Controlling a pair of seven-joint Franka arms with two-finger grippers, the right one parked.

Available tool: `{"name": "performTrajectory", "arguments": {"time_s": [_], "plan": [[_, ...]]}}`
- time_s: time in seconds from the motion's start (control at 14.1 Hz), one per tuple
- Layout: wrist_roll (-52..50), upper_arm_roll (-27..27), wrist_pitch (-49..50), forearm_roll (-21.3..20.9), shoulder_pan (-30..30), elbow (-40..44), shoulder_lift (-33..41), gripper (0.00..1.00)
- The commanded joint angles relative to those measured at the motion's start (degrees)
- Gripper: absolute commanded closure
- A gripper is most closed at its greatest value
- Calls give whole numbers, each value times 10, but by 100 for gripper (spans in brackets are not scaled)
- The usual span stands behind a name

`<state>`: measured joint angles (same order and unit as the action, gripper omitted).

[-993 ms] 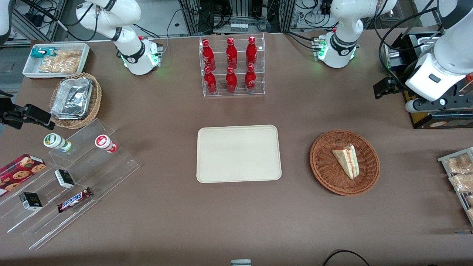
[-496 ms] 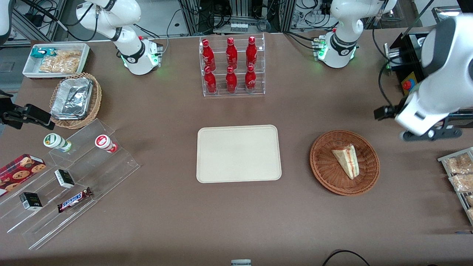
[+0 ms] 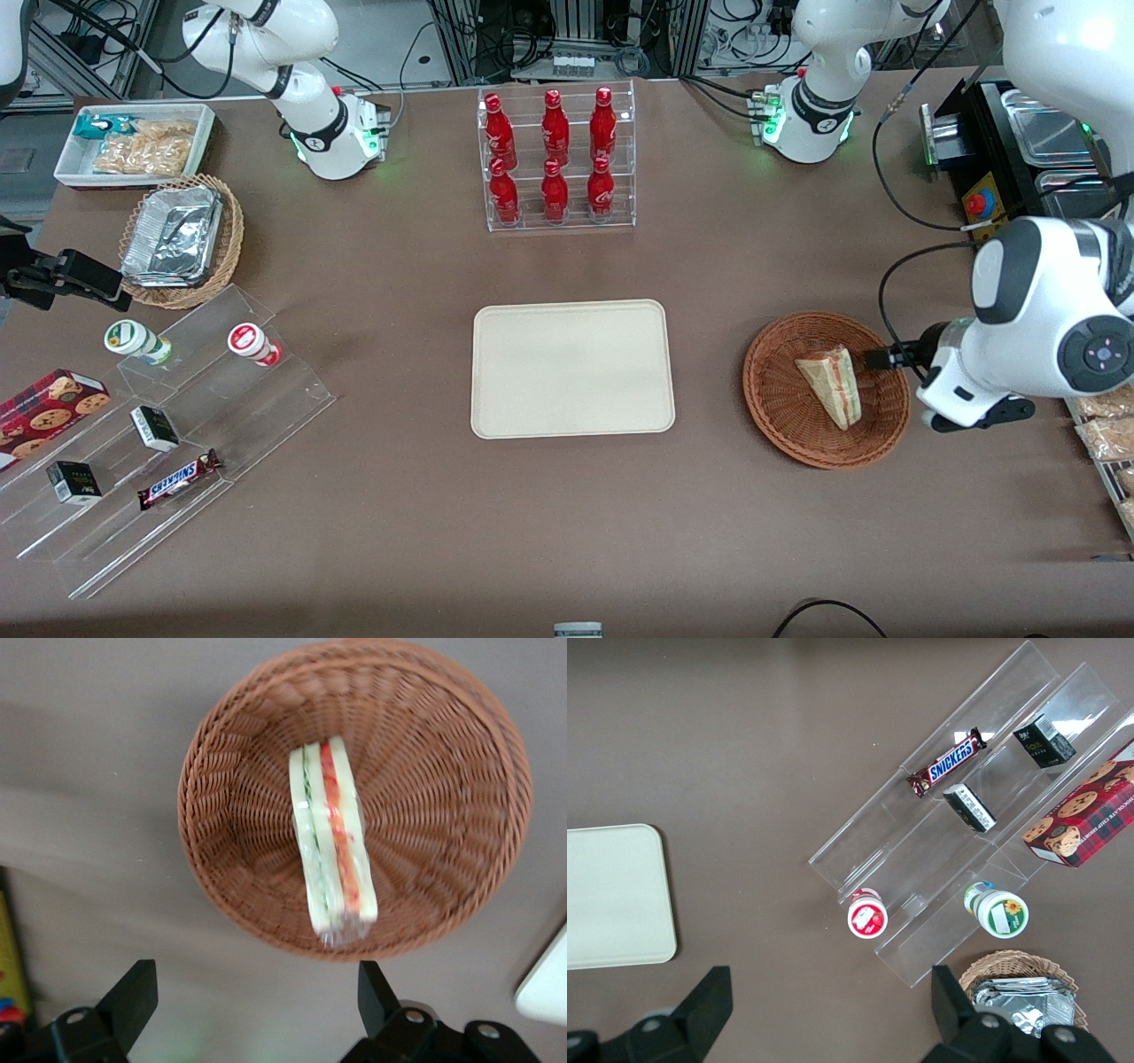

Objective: Place sandwich from basket to tray
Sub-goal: 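Lower the left gripper and close it on the wrapped sandwich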

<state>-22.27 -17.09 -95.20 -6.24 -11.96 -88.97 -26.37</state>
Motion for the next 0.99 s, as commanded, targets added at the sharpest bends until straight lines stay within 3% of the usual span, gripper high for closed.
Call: {"name": "performTrajectory", "arguments": {"time_s": [0.0, 0.14, 0.43, 0.92], "plan": [[-93, -7, -31, 24, -6, -1, -17, 0], [-180, -7, -70, 43, -6, -7, -34, 0], [-197, -7, -198, 39, -3, -114, -18, 0], [-196, -7, -213, 42, -1, -120, -44, 0]]}}
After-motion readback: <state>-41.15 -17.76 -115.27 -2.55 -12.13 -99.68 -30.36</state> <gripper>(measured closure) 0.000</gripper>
